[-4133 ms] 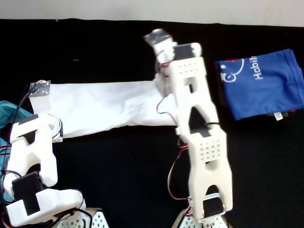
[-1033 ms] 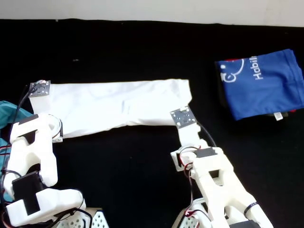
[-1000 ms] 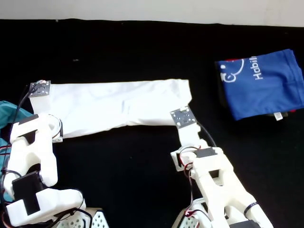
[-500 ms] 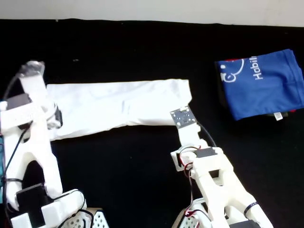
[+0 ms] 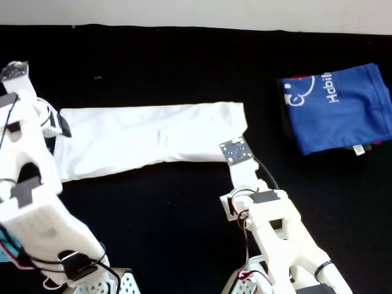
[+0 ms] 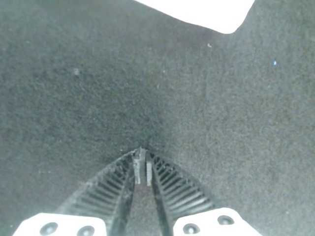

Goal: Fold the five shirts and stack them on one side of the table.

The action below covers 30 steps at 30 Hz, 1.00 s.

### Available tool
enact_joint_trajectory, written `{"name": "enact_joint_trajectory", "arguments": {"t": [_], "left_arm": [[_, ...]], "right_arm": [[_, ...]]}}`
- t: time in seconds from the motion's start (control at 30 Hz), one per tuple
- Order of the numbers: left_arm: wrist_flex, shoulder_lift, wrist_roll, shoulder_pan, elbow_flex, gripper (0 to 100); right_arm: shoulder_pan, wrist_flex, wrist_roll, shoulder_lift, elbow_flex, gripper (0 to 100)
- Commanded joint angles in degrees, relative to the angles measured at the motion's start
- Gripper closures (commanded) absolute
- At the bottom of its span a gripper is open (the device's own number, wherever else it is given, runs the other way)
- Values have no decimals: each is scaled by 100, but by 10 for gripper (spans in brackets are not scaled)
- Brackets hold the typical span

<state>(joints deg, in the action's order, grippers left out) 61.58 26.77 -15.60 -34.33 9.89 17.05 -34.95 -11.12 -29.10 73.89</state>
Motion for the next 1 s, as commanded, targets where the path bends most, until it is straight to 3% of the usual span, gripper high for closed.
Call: {"name": "enact_joint_trajectory", "arguments": {"t": [0.0, 0.2, 0.27, 0.33, 0.7, 0.97], "left_arm": [[404, 927, 26, 101, 1209, 772], [1108, 2387, 18, 330, 2668, 784], [1626, 2633, 18, 374, 3187, 855], [2119, 2747, 44, 426, 3697, 991], [3912, 2782, 44, 637, 5578, 992], [3982, 2264, 26, 277, 5314, 992]], "right_arm": [[-22, 171, 53, -4, 22, 992], [-22, 180, 53, -4, 22, 992], [-22, 180, 53, -4, 22, 992], [-22, 189, 53, -4, 22, 992], [-40, 189, 53, -4, 13, 992], [-40, 189, 53, -4, 13, 992]]}}
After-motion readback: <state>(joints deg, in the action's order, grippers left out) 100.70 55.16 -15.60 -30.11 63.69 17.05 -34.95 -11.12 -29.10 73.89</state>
